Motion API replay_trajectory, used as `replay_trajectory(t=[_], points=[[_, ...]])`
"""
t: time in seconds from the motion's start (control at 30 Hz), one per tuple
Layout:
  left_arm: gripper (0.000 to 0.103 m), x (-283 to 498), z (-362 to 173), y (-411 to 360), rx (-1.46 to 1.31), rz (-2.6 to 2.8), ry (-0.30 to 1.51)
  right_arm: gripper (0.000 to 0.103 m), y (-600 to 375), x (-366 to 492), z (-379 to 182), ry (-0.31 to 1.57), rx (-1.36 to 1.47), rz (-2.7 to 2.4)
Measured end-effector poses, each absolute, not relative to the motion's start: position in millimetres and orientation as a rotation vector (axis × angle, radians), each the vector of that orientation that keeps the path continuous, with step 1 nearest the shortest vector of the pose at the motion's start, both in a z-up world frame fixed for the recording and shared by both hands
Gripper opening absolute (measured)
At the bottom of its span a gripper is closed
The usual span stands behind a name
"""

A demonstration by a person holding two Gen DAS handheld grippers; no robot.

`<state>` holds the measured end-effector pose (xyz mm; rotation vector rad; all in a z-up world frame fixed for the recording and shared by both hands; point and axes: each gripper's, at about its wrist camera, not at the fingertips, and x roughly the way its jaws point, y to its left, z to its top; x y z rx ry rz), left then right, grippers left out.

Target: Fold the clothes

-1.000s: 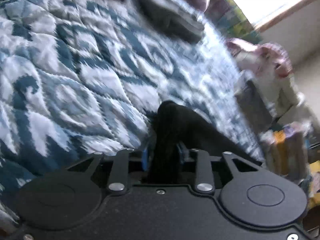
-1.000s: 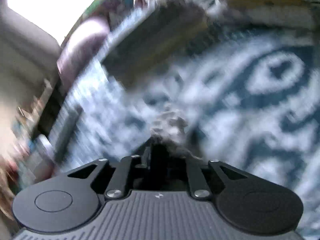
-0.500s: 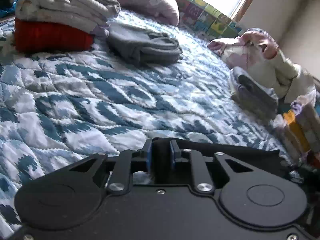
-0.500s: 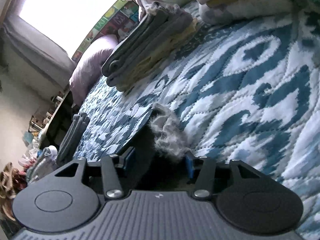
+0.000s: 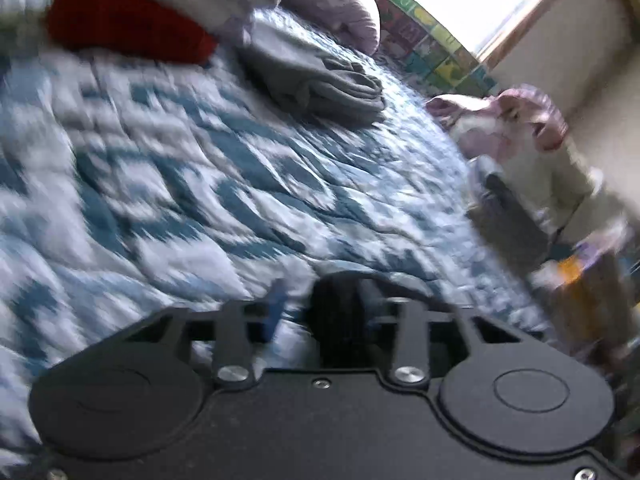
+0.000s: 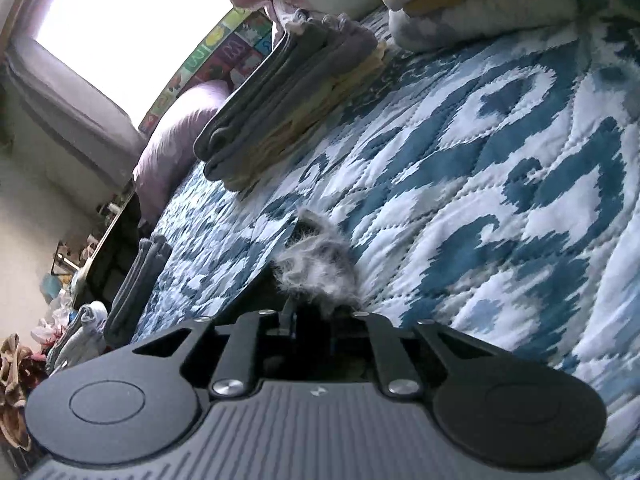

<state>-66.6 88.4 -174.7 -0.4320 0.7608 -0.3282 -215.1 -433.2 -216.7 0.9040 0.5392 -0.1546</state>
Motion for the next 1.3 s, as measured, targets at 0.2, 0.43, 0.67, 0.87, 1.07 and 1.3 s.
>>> replay_trajectory(t=[0.2, 0.43, 0.67, 0.87, 1.07, 1.3], points=[[0.05, -78, -123, 27, 0.033, -0.393, 0.63, 0.025, -435, -219, -213, 0.541, 0.894, -0.127], [0.041, -54, -126, -92, 0.243, -0.76, 0.667, 0.026, -432, -224, -216, 0.517, 0.853, -0.091], [0.032, -27, -154, -161, 0.347, -0.893, 0.76, 0.033, -432, -221, -213, 0.529, 0.822, -0.06], [0.015, -35, -153, -174, 0.444, -0.935, 0.757, 0.033, -438, -219, -213, 0.532, 0.84, -0.049], [0.015, -35, -160, -189, 0.539, -0.944, 0.77, 0.039, -436, -219, -212, 0.531, 0.84, -0.041], [0.015, -31, -160, -199, 0.6, -0.999, 0.787, 0.04, -438, -220, -213, 0.527, 0.86, -0.031]])
